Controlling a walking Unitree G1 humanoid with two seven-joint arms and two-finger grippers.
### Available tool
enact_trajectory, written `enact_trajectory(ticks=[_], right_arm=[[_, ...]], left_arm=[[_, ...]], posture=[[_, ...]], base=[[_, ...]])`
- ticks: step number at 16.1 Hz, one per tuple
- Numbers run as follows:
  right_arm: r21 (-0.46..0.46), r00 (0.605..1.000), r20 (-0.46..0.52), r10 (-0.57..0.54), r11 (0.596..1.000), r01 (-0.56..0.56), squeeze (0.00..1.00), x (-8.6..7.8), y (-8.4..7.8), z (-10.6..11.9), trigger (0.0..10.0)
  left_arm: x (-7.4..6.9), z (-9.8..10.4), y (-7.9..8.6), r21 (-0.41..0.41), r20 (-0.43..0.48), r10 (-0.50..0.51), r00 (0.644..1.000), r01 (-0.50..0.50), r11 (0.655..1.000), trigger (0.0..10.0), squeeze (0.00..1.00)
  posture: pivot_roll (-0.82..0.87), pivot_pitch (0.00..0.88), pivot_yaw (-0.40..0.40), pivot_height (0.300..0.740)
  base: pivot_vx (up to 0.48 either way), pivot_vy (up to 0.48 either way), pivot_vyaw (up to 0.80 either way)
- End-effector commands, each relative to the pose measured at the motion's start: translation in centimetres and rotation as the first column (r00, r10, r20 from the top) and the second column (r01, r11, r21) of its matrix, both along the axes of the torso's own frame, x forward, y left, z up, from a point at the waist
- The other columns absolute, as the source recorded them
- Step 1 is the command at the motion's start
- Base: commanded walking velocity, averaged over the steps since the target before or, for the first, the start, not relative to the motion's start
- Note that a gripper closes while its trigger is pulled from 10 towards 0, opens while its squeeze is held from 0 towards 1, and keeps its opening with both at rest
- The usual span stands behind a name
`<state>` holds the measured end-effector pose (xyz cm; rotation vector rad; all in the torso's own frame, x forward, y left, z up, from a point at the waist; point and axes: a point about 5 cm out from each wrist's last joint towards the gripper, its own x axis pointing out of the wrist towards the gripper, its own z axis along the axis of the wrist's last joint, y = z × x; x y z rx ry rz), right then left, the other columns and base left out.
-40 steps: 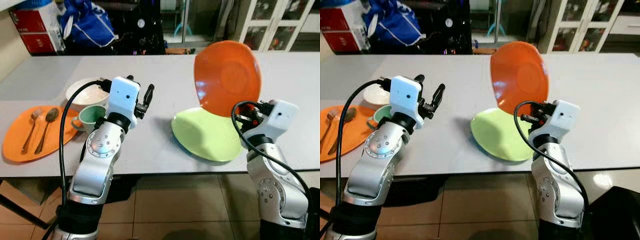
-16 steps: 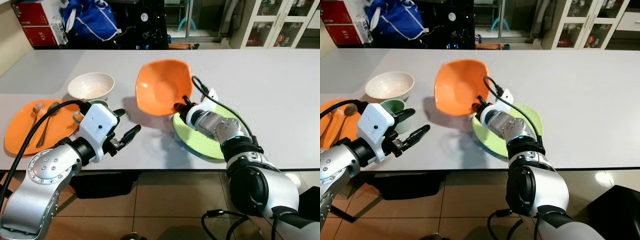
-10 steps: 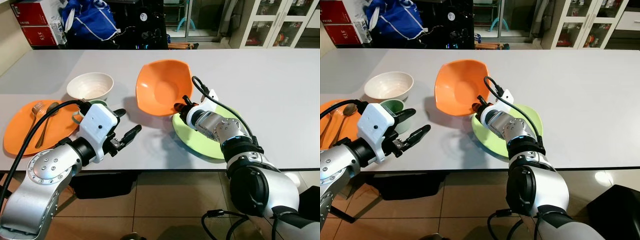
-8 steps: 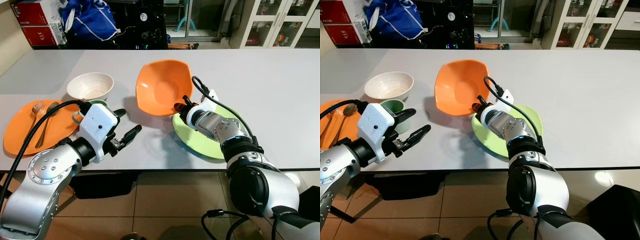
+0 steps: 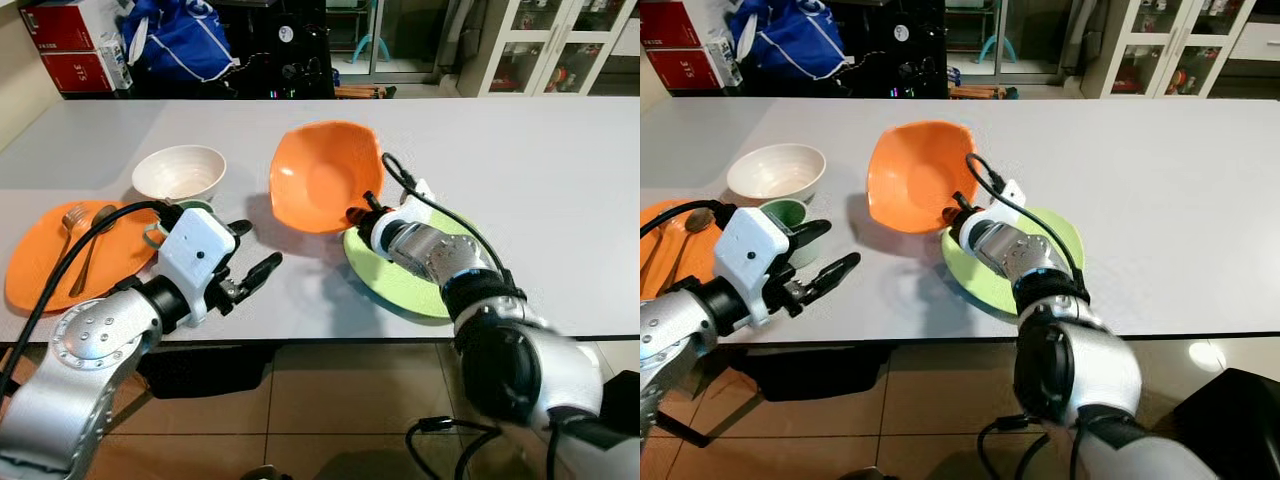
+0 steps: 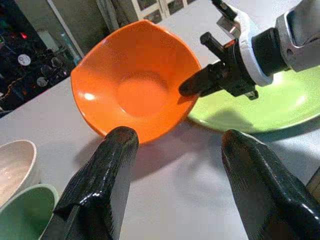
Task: Setting the table
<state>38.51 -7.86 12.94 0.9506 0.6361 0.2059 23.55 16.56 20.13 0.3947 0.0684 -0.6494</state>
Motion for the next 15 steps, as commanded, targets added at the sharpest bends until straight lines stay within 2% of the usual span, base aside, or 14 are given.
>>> enact_trajectory(ticks=[1, 10, 11, 12, 13, 14, 15], right_arm=[[0.013, 0.999, 0.018, 0.028, 1.000, -0.028, 0.00, 0.17, 0.66, 0.68, 10.0], [-0.001, 0.998, -0.001, 0.069, 0.998, -0.069, 0.00, -0.12, 1.07, 0.27, 10.0], [-0.001, 0.997, -0.003, 0.074, 0.997, -0.074, 0.22, -0.16, 1.10, 0.22, 10.0], [-0.003, 0.996, -0.013, 0.087, 0.996, -0.087, 0.82, -0.31, 1.17, 0.00, 10.0], [-0.003, 0.996, -0.015, 0.088, 0.996, -0.088, 0.82, -0.33, 1.17, -0.03, 10.0], [-0.004, 0.996, -0.018, 0.086, 0.996, -0.086, 1.00, -0.35, 1.13, -0.10, 10.0], [-0.005, 0.997, -0.020, 0.080, 0.997, -0.080, 1.00, -0.32, 1.03, -0.11, 10.0]], left_arm=[[-0.33, -0.13, -0.26, 0.012, -0.019, -0.022, 1.000, 0.022, 1.000, 10.0, 0.00], [-0.36, -0.21, -0.62, 0.018, -0.027, -0.029, 0.999, 0.029, 0.999, 10.0, 0.00], [-0.36, -0.20, -0.65, 0.018, -0.027, -0.029, 0.999, 0.030, 0.999, 10.0, 0.00], [-0.33, -0.20, -0.73, 0.016, -0.026, -0.031, 0.999, 0.031, 0.999, 10.0, 0.00], [-0.33, -0.20, -0.74, 0.016, -0.026, -0.030, 0.999, 0.031, 0.999, 10.0, 0.00], [-0.34, -0.21, -0.75, 0.016, -0.026, -0.031, 0.999, 0.031, 0.999, 10.0, 0.00], [-0.33, -0.20, -0.74, 0.016, -0.025, -0.030, 0.999, 0.031, 0.999, 10.0, 0.00]], posture=[[0.13, 0.000, 0.036, 0.740], [0.13, 0.000, 0.037, 0.740], [0.13, 0.000, 0.037, 0.740], [0.13, 0.000, 0.036, 0.740], [0.13, 0.000, 0.036, 0.740], [0.13, 0.000, 0.036, 0.740], [0.13, 0.000, 0.036, 0.740]], base=[[0.000, 0.000, 0.00], [0.000, 0.000, 0.00], [0.000, 0.000, 0.00], [0.000, 0.000, 0.00], [0.000, 0.000, 0.00], [0.000, 0.000, 0.00], [0.000, 0.000, 0.00]])
